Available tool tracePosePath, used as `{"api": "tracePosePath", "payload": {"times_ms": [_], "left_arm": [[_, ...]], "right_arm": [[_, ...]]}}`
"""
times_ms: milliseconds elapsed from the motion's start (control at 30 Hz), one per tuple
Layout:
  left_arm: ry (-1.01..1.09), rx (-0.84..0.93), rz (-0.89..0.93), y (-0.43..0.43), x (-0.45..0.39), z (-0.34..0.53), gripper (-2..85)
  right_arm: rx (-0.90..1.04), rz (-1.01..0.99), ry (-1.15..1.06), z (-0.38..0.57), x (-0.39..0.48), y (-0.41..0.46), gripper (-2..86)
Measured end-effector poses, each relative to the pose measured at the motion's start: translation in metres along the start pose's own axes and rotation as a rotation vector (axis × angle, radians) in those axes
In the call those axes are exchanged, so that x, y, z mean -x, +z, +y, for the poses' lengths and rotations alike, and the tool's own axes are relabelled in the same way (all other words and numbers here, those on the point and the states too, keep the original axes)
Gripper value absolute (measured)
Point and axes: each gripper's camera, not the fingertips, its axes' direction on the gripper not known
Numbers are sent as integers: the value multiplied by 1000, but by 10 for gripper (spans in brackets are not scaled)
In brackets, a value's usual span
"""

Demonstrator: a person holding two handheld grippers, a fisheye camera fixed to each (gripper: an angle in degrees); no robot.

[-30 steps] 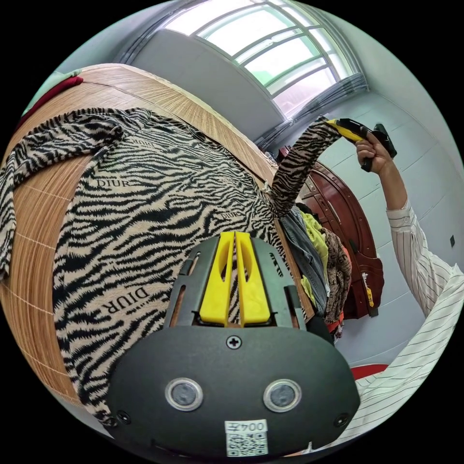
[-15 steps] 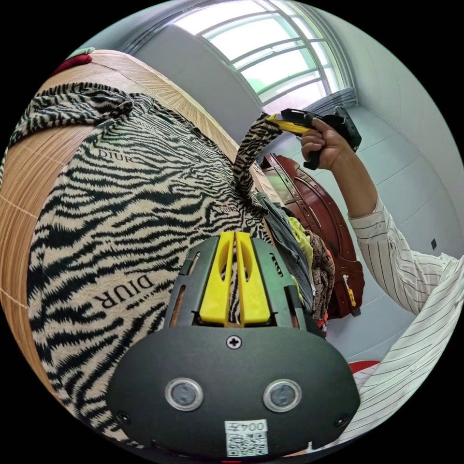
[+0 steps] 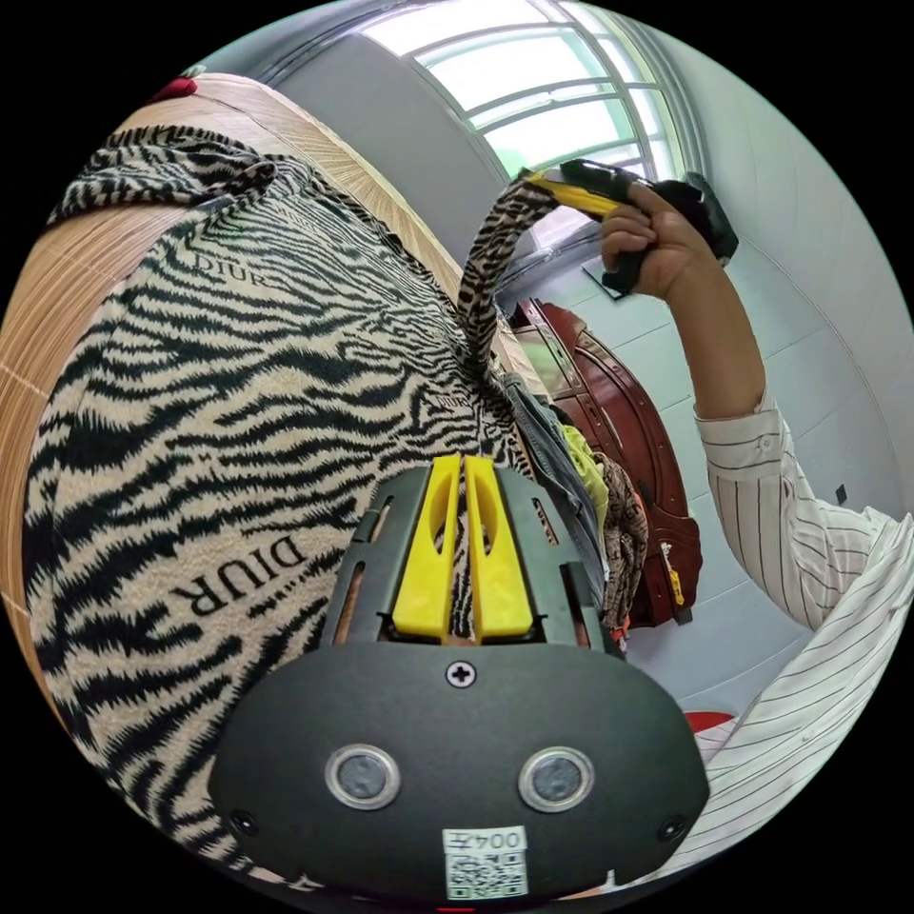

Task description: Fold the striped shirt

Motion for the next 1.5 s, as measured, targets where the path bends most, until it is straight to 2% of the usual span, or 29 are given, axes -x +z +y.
{"api": "tracePosePath", "payload": {"times_ms": [167, 300, 433, 500, 633, 700, 833, 933, 1000, 1067, 1167, 1267, 1500], "left_arm": [[-35, 3, 18, 4, 5, 2, 12], [-37, 11, 8, 10, 2, 4, 15], [-53, 12, -2, 20, -1, 8, 19], [-61, 11, -8, 25, -3, 10, 20], [-25, 15, -35, 31, -27, 8, 27], [39, 13, -68, 29, -49, -1, 32], [225, 29, -335, 42, -81, -43, 52], [204, 114, -430, 79, -70, -85, 65], [253, 133, -581, 105, -73, -104, 70], [469, 158, -800, 146, -95, -113, 72], [657, 277, -867, 199, -113, -115, 75], [786, 343, -919, 235, -121, -111, 78], [848, 452, -948, 284, -109, -107, 76]], "right_arm": [[174, 22, -84, 3, 36, 95, 44], [275, 71, -303, 7, 75, 139, 105], [172, 72, -459, 12, 102, 126, 109], [63, -23, -472, 15, 97, 102, 99], [-13, -254, -273, 27, 22, 69, 86], [-65, -348, -99, 64, -63, 65, 84], [-79, -435, 162, 149, -193, 86, 83], [-142, -596, 396, 217, -276, 108, 77], [-210, -717, 550, 259, -319, 127, 73], [-223, -742, 609, 280, -335, 142, 71], [-269, -835, 699, 300, -351, 164, 69], [-259, -840, 768, 310, -356, 185, 63], [-210, -808, 683, 306, -338, 210, 59]]}}
